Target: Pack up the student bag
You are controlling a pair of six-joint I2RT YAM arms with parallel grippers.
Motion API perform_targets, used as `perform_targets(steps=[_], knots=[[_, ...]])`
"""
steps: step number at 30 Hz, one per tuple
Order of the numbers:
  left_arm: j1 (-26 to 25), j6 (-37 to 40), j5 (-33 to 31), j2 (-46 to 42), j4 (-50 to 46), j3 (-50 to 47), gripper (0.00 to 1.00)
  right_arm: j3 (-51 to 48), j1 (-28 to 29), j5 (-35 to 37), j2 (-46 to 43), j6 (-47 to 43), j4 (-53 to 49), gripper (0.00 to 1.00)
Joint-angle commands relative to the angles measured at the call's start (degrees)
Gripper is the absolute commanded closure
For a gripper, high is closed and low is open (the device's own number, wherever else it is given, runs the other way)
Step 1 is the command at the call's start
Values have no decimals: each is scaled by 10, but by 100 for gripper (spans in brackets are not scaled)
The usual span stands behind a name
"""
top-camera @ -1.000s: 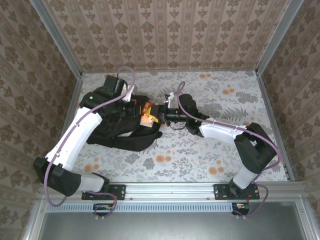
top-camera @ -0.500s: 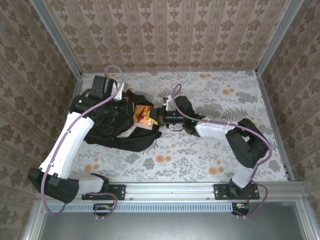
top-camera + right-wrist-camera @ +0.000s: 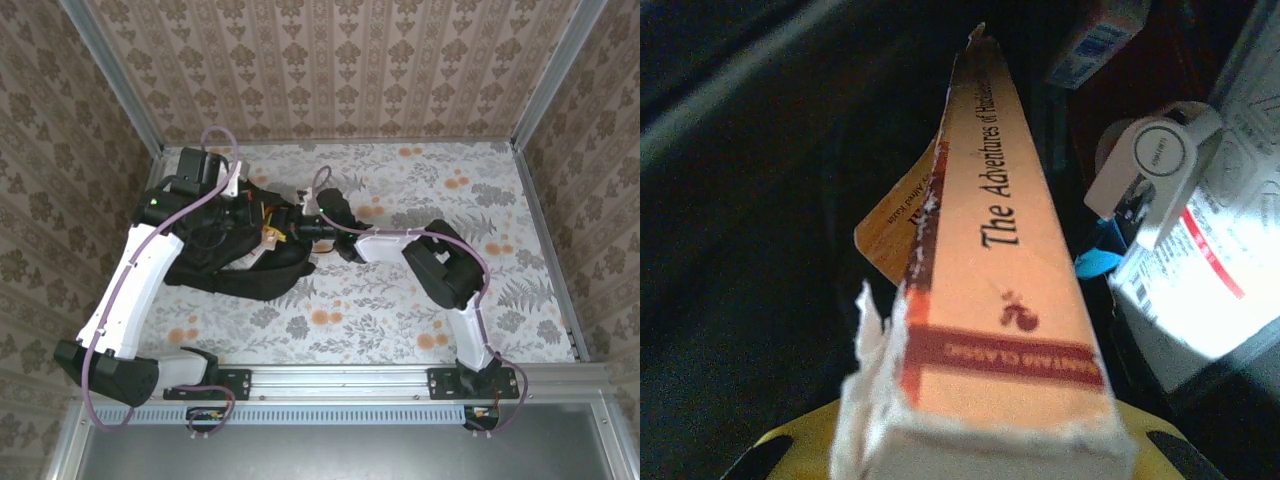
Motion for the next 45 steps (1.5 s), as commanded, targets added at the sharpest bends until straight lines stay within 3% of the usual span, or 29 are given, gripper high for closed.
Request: perform_targets(steps=[1,3,7,11,16,26,32,39,45], knots=[[3,-15,26,-18,3,30,100,63,18,13,29,26,46,92],[5,-16,27,-19,1,30,100,93,28,13,45,22,30,82],[8,-16,21,-24,0,31,100,132,40,22,52,-13,-42,45],[18,-17,17,-30,2,21,100,97,37,76,-7,-95,-158,34],[26,-22,12,-36,8,7,100,68,32,111,-79,-192,-310,31],[7,-26,28,-16,39,-23,100,-74,5,141,-239,-298,-370,33],[-90,-28,-13,14,57,-46,100,-148,-42,254,-344,-341,-457,40],[-192,-32,-40,89,83,-43,100,-144,-115,285,-376,-386,-535,39],[-287,-21,-43,208,87,45,100,-172,-159,307,-413,-390,-554,37]])
